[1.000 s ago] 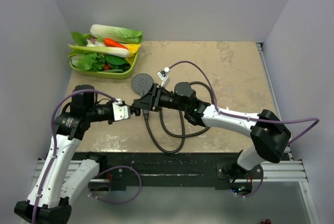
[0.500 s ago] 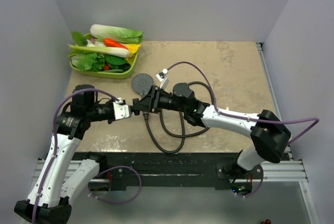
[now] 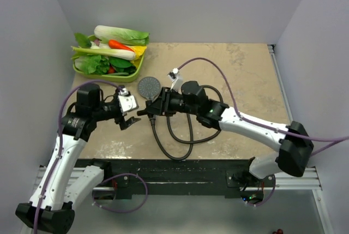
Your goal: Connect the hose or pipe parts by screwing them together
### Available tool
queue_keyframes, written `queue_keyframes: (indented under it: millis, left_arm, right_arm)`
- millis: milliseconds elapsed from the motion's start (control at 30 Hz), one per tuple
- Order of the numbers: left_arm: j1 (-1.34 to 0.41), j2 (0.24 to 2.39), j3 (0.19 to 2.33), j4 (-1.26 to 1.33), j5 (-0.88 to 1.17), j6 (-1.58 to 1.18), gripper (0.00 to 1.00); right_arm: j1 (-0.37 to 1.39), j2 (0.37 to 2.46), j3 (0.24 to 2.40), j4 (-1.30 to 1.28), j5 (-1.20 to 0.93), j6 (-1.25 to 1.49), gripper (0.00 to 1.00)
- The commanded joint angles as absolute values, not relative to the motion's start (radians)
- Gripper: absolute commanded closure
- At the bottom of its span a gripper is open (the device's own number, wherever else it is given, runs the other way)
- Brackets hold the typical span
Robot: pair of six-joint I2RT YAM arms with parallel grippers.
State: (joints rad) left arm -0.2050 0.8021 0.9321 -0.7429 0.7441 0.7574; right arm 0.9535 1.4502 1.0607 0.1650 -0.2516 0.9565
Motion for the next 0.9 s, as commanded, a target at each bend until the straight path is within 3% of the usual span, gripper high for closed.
queue_keyframes:
  millis: [0, 67, 167, 400, 667, 867]
  left_arm:
    - [-0.207, 0.952, 0.988, -0.678, 0.675, 0.468, 0.11]
    - [-0.219, 1.023, 1.024, -0.702, 0.670, 0.388, 0.17]
    - [-0.296, 1.129, 1.063, -0.689, 0.609, 0.298, 0.18]
    - [-0.515, 1.458, 1.163, -0.606, 0.483, 0.117, 0.22]
    - [-0.560, 1.794, 1.327, -0.664, 0.359, 0.086, 0.26]
    - [-0.560, 1.882, 1.348, -0.658, 0.328, 0.055, 0.28]
  right_arm:
    - [0.872, 1.239, 1.207, -0.231, -0.008, 0.747, 1.00]
    - [0.816, 1.166, 1.203, -0.329, 0.015, 0.739, 1.00]
    - [0.715, 1.037, 1.206, -0.461, 0.096, 0.721, 1.00]
    - [0.710, 0.885, 1.162, -0.652, 0.245, 0.771, 1.00]
    - [0.709, 0.747, 0.955, -0.631, 0.229, 0.831, 1.00]
    - [0.710, 0.868, 0.839, -0.447, 0.158, 0.825, 1.00]
